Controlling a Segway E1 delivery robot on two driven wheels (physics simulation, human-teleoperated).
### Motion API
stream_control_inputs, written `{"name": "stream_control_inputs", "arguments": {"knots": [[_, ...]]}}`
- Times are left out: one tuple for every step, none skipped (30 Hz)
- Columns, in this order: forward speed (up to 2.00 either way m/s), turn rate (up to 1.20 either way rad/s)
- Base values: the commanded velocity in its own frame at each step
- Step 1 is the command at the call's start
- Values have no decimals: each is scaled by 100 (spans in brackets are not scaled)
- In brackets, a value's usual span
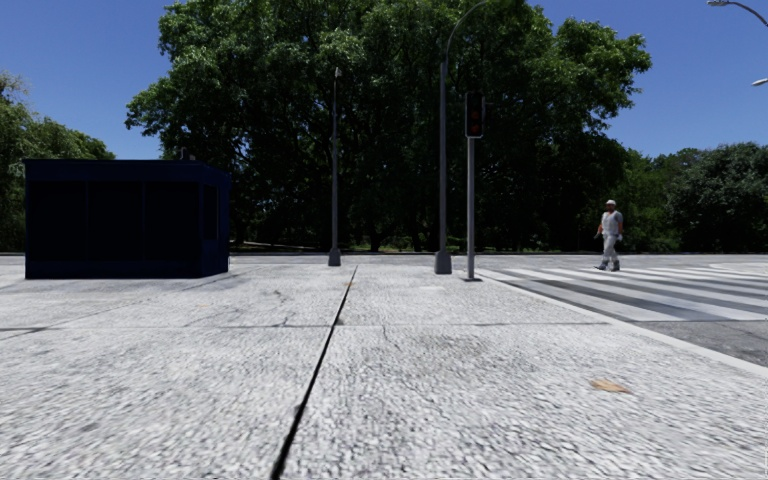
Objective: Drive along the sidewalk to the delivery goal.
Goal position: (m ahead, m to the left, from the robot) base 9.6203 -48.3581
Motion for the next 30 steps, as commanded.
{"name": "stream_control_inputs", "arguments": {"knots": [[200,0],[200,0],[200,0],[200,0],[200,0],[200,0],[200,0],[200,0],[200,0],[200,0],[200,0],[200,0],[200,0],[200,0],[200,0],[200,0],[200,-14],[200,-30],[200,-30],[200,-40],[200,-44],[200,-48],[200,-48],[200,-51],[200,-51],[200,-51],[200,-51],[200,-51],[200,-52],[200,-56]]}}
